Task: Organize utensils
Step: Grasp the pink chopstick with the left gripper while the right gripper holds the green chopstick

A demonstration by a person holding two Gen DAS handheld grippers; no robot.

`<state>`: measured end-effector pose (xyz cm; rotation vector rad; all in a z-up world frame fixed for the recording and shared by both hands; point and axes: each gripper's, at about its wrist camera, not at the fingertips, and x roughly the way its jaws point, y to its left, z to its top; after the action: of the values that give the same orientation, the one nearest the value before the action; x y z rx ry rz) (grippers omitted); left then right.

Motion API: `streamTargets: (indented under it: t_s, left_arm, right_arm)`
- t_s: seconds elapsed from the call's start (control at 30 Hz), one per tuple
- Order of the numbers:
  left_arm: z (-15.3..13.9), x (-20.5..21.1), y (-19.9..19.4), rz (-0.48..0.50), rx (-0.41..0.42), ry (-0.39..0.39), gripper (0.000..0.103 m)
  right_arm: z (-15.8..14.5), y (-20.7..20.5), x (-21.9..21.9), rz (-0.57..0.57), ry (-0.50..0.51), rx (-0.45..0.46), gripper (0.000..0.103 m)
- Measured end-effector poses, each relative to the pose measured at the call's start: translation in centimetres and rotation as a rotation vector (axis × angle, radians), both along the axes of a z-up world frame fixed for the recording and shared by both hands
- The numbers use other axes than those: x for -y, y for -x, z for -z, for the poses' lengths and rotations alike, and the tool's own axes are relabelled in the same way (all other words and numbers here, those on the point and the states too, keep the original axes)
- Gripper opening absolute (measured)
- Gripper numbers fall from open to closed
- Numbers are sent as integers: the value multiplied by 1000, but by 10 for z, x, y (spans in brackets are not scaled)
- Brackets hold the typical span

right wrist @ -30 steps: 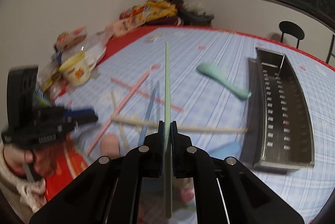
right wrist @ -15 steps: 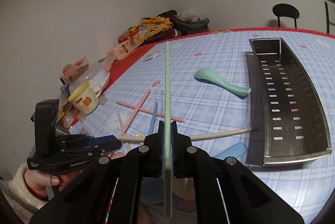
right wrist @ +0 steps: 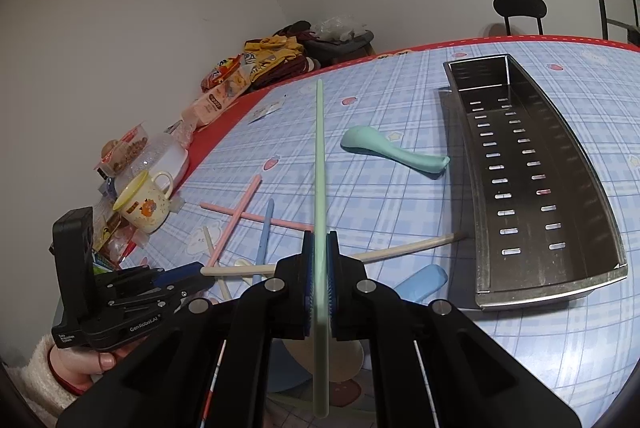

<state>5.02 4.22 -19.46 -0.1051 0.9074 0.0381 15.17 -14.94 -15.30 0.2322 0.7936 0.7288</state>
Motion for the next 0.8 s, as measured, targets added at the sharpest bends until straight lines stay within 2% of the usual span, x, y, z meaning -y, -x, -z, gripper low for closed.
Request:
streamTargets:
  t_s: [0.1, 0.2, 0.33, 0.8]
  left_arm:
    - [1, -2, 1, -7, 4, 7, 21]
    - [1, -8, 2, -31, 10, 35, 10]
    - [2, -20, 5, -39, 21, 131, 10]
    - [-5, -25, 16, -79, 85, 155, 10]
  right_arm:
    - [0, 0, 0, 0, 1, -1, 7]
    - [0, 0, 0, 0, -1, -1, 7]
    - [0, 0, 0, 3, -6, -5, 7]
    - [5, -5, 3, 19, 1, -19, 7]
